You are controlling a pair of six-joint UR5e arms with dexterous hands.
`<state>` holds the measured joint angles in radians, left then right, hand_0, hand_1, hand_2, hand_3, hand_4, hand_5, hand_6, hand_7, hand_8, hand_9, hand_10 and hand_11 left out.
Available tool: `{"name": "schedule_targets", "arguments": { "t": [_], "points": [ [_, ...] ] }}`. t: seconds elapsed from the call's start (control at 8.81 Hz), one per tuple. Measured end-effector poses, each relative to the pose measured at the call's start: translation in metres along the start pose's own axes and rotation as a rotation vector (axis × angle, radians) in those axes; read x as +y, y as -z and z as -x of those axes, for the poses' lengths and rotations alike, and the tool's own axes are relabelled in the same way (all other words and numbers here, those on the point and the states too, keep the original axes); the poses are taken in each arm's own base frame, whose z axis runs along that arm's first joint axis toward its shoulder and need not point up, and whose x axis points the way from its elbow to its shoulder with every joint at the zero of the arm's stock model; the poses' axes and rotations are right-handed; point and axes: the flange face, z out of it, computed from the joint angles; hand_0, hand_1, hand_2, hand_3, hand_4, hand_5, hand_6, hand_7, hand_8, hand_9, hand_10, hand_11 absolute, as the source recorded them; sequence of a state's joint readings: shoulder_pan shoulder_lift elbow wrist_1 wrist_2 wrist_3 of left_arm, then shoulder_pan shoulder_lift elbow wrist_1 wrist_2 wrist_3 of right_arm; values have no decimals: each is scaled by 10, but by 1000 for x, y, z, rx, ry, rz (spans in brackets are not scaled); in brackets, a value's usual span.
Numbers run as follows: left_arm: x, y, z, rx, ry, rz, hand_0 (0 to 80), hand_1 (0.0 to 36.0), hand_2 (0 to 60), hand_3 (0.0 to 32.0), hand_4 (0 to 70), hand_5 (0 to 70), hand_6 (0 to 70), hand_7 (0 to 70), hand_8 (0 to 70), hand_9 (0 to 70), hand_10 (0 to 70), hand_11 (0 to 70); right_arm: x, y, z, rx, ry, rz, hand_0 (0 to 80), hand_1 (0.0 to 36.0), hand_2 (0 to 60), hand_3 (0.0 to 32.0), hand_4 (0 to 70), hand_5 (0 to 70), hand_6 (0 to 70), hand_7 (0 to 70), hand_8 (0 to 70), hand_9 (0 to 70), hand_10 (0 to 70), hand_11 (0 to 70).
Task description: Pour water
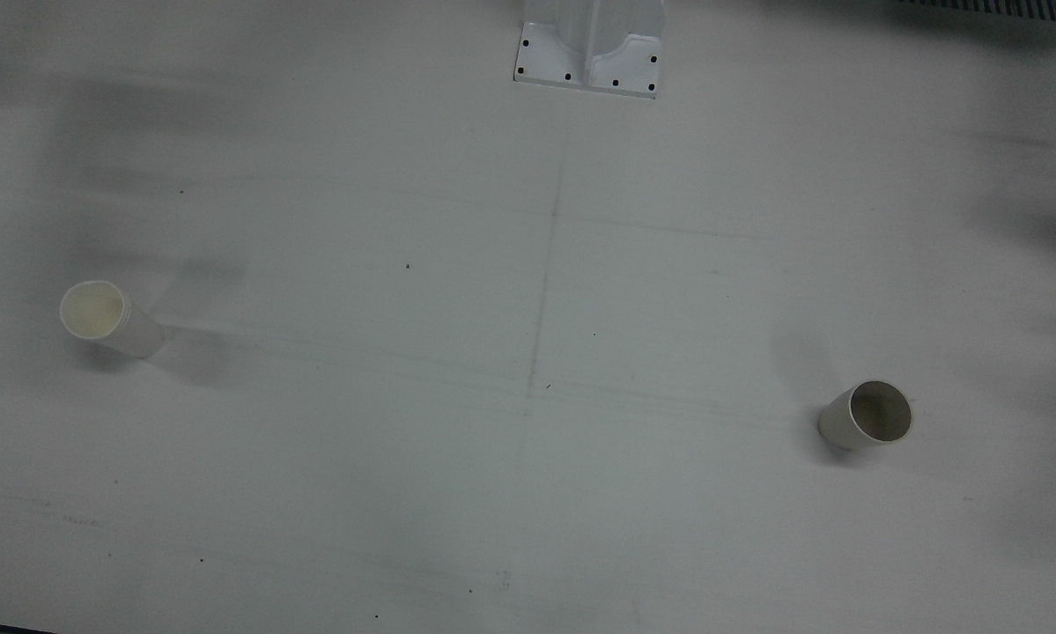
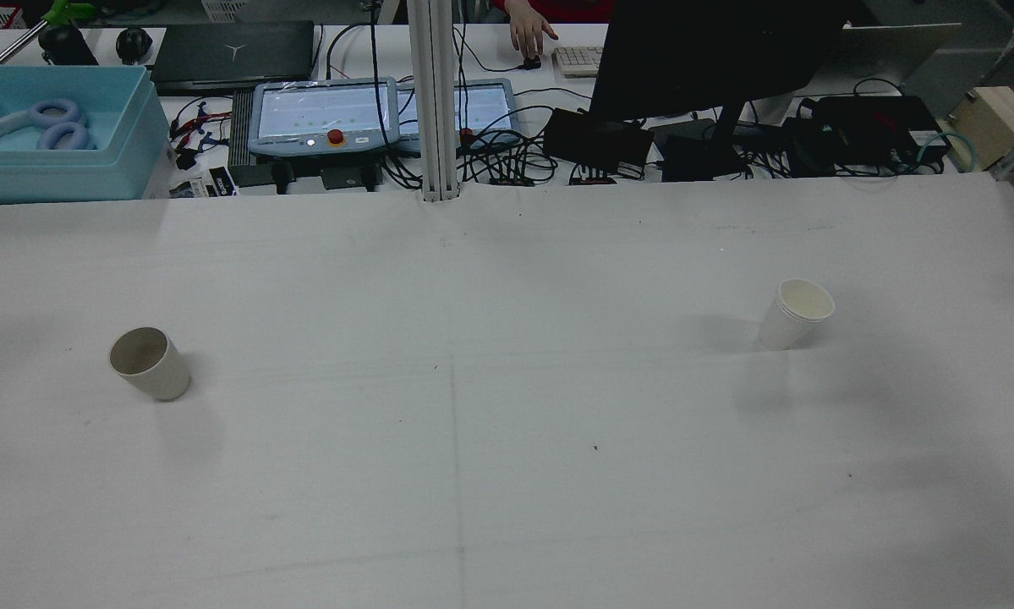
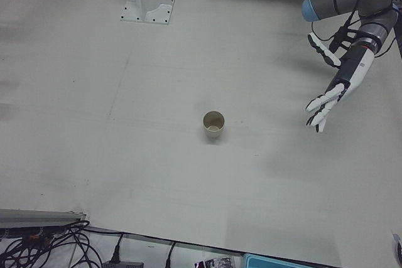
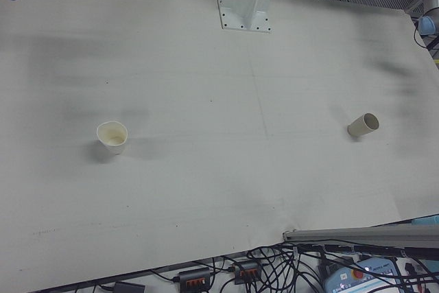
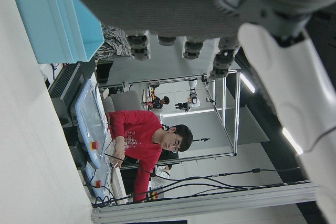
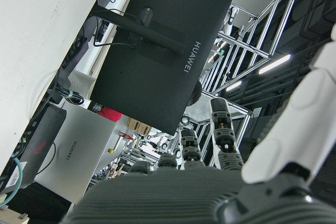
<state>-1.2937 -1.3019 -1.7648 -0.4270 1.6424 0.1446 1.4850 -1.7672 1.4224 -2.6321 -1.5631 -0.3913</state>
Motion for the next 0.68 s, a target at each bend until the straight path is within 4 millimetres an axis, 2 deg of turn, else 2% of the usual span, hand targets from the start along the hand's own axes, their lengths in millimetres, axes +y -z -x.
{"name": "schedule_targets", "arguments": {
  "t": [0.11,0.34,0.45,0.57,0.68],
  "points": [
    [0,1,1,5,-18,17,571,82,0,6,158,0,0,38,5,0,62,109,1,0,0,0,-3,4,476,70,0,0,317,135,116,165,44,34,0,0],
    [2,-6,16,-1,-98,63,556,67,0,0,166,0,0,41,7,0,64,110,2,-2,-4,10,-3,4,479,71,0,0,329,142,124,176,45,37,0,0],
    [-1,-13,38,2,-109,80,548,60,0,0,174,0,0,47,9,0,55,97,2,-2,-6,17,-4,-4,477,68,0,0,323,138,121,172,44,36,0,0],
    [-5,-21,71,12,-90,97,554,64,0,0,204,0,5,61,9,0,44,80,1,-1,-6,21,-6,-11,478,68,0,0,318,138,118,173,41,34,0,0],
    [-7,-25,98,20,-68,101,564,72,0,8,171,0,0,51,7,0,26,56,1,-1,-6,22,-7,-14,479,69,0,0,313,137,116,171,41,36,0,0]
  ]
}}
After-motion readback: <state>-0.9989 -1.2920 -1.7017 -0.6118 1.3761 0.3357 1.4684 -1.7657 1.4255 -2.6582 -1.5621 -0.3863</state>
